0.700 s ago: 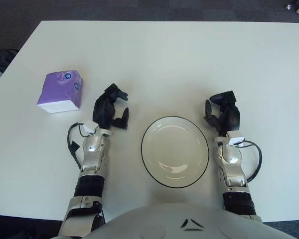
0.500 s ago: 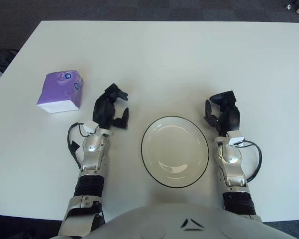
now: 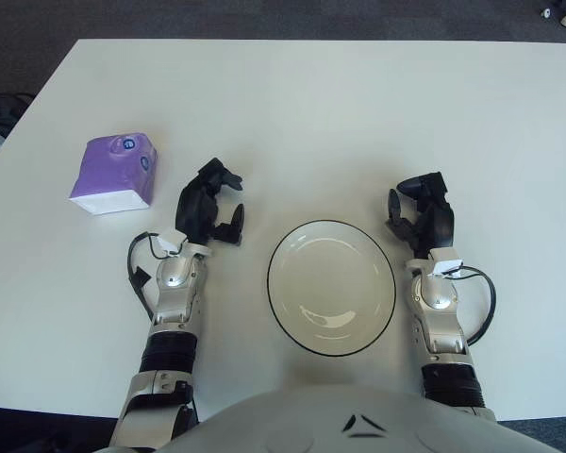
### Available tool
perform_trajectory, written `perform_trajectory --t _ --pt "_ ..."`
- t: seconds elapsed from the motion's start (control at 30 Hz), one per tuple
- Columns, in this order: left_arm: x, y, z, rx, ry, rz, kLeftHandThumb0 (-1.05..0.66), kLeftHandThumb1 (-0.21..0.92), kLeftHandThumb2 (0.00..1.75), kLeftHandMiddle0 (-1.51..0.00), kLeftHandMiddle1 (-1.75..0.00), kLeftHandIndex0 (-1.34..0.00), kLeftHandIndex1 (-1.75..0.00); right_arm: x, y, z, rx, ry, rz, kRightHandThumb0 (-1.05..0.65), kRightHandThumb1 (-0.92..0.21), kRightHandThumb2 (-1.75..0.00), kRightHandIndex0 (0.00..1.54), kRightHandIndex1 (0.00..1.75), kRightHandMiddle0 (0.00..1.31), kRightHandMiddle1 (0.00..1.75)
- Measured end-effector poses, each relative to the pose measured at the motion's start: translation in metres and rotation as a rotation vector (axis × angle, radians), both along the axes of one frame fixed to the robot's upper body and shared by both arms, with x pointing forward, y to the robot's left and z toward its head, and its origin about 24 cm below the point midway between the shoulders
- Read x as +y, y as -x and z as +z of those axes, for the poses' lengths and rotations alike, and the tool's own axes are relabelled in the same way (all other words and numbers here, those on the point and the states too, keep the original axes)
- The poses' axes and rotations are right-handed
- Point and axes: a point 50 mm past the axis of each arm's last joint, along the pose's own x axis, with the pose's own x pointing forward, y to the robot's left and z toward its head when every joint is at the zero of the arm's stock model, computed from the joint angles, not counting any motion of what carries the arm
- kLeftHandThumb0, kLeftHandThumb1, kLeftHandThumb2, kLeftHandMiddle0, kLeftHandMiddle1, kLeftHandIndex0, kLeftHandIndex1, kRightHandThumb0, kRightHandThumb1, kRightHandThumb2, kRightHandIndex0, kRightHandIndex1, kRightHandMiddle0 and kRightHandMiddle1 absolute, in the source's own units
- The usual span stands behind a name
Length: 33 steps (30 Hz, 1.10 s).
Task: Put the tissue paper into the plate.
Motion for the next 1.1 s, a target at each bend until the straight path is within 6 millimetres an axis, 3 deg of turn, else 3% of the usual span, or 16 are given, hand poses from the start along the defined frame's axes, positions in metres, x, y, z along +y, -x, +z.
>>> perform_trajectory --t 0.23,0.5,0.67,0.93,1.0,1.1 --pt "-0.001 0.003 0.008 -0.074 -0.058 0.025 -0.01 -0.06 1.75 -0.9 -1.75 -0.67 -1.72 0.001 0.0 0.0 0.001 0.001 0.003 -0.36 -0.79 -0.71 0.54 1.37 0.27 1.75" --pt "-0.007 0.015 0.025 -0.24 -0.263 0.146 -0.01 -0.01 1.71 -0.88 -1.75 -0.61 -1.75 0.001 0.0 0.0 0.001 0.001 0.003 -0.37 -0.77 -0.74 0.56 1.37 0.28 1.75" --pt "-0.011 0.019 0.038 -0.376 -0.409 0.225 -0.01 -0.04 1.74 -0.91 -1.75 -0.62 -1.75 0.001 -0.001 0.002 -0.011 0.001 0.002 -0.36 -0.78 -0.73 0.57 1.37 0.27 1.75" --pt "-0.001 0.027 0.044 -0.529 -0.572 0.32 -0.01 -0.05 1.75 -0.92 -1.75 -0.64 -1.73 0.002 -0.001 0.001 -0.007 0.0 -0.001 -0.36 -0.78 -0.72 0.56 1.36 0.27 1.75" --pt "0.003 0.028 0.046 -0.546 -0.593 0.32 -0.01 -0.04 1.73 -0.9 -1.75 -0.64 -1.72 0.003 -0.001 0.001 -0.008 -0.001 0.0 -0.36 -0.78 -0.72 0.56 1.35 0.27 1.75" --pt "0.009 0.028 0.051 -0.58 -0.62 0.317 -0.01 0.1 1.56 -0.78 -1.7 -0.56 -1.74 0.003 -0.002 0.001 -0.009 -0.001 0.001 -0.36 -0.79 -0.72 0.56 1.35 0.27 1.75"
